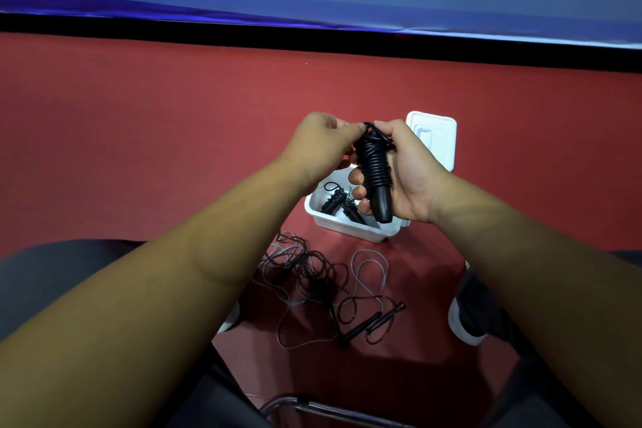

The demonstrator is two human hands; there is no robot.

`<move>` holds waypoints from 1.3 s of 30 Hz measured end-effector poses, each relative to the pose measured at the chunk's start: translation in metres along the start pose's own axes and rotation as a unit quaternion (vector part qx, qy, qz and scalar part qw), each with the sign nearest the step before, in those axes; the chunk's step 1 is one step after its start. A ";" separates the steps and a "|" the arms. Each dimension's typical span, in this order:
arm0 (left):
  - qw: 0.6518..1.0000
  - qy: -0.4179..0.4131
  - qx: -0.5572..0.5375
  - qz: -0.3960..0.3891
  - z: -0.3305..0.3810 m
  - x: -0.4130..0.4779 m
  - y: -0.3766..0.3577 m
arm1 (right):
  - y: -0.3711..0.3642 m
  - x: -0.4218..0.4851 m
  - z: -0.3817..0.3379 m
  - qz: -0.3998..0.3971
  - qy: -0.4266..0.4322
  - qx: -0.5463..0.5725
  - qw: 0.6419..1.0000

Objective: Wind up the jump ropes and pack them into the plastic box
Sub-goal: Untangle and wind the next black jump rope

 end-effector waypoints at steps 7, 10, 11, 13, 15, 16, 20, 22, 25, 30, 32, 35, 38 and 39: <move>0.973 -0.129 0.164 0.101 0.029 -0.007 0.013 | 0.007 0.002 0.000 0.033 0.004 0.004 0.999; 0.945 -0.201 0.226 0.127 0.042 -0.011 0.013 | 0.007 0.001 -0.003 0.036 0.017 0.006 0.999; 0.936 -0.226 0.238 0.130 0.047 -0.013 0.012 | 0.007 0.001 -0.004 0.037 0.025 0.007 0.999; 0.922 -0.270 0.246 0.131 0.054 -0.016 0.013 | 0.008 0.001 -0.007 0.042 0.041 0.005 0.998; 0.928 -0.268 0.232 0.114 0.052 -0.013 0.013 | 0.010 0.001 -0.010 0.050 0.052 0.001 0.997; 0.940 -0.248 0.212 0.097 0.048 -0.009 0.014 | 0.011 0.000 -0.011 0.053 0.055 -0.004 0.997; 0.978 -0.171 0.121 0.006 0.034 0.002 0.011 | 0.011 0.000 -0.011 0.065 0.059 -0.038 0.995; 0.984 -0.147 0.096 -0.019 0.033 0.005 0.011 | 0.010 -0.001 -0.012 0.068 0.062 -0.048 0.995; 0.993 -0.100 0.045 -0.039 0.032 0.007 0.017 | 0.007 -0.002 -0.014 0.068 0.063 -0.063 0.994; 0.995 -0.041 0.061 -0.071 0.030 0.010 0.023 | 0.009 0.000 -0.008 0.084 0.046 -0.107 0.990; 0.990 -0.040 0.109 -0.077 0.032 0.011 0.022 | 0.010 0.000 -0.004 0.089 0.039 -0.121 0.988; 0.976 -0.049 0.196 -0.084 0.036 0.009 0.018 | 0.010 -0.001 0.000 0.093 0.024 -0.128 0.987; 0.946 -0.087 0.307 -0.047 0.047 0.006 0.020 | 0.007 0.000 0.005 0.084 0.005 -0.101 0.991; 0.937 -0.102 0.332 -0.030 0.051 0.005 0.021 | 0.007 0.000 0.004 0.083 0.004 -0.080 0.993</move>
Point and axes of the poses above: each hand's wrist, its own x-axis towards the middle knuckle, its own y-axis out of the back of the hand, z = x × y, the point moved 10 cm from there along x, towards the middle knuckle, and after that the axes turned 7 degrees about x, right-handed, at the moved point
